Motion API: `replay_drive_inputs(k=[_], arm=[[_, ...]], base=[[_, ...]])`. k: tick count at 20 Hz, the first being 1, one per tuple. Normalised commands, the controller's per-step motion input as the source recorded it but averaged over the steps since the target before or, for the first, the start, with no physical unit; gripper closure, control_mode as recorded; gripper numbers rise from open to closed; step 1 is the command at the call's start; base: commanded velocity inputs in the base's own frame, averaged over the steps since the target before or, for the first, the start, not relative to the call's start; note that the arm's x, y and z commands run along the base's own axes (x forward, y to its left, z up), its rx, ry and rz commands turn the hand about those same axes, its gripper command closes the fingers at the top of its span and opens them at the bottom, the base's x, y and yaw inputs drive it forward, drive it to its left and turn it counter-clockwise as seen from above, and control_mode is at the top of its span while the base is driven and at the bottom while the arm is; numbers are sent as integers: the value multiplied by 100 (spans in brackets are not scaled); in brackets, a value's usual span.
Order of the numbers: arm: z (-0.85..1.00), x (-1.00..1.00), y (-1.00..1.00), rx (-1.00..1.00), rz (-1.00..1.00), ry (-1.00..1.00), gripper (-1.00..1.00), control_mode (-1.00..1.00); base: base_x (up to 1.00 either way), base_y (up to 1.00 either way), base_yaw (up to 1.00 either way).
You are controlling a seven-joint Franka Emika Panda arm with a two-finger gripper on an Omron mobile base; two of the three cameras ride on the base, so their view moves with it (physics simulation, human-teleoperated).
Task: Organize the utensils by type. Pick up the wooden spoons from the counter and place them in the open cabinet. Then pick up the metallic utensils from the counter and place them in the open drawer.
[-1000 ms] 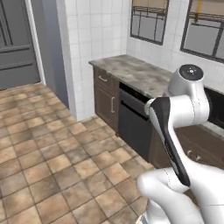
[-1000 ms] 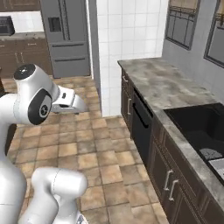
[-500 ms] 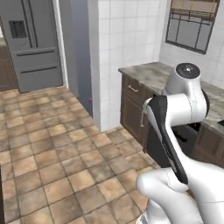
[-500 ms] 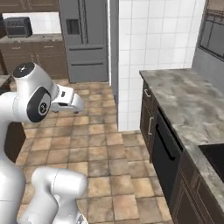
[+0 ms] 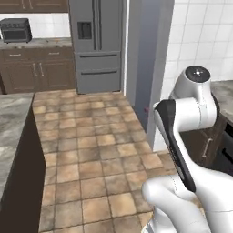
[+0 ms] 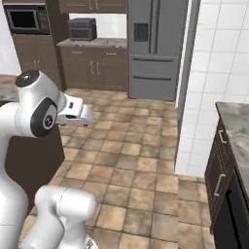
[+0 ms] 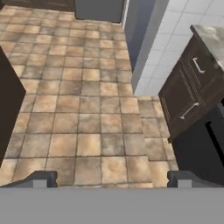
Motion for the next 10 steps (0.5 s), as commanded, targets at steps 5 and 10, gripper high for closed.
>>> replay_drive_inputs(k=[5, 10], arm=[[0, 0, 0, 0, 0, 0, -100, 100], [0, 0, 0, 0, 0, 0, -100, 100]], base=[[100, 0, 36], [100, 0, 36]])
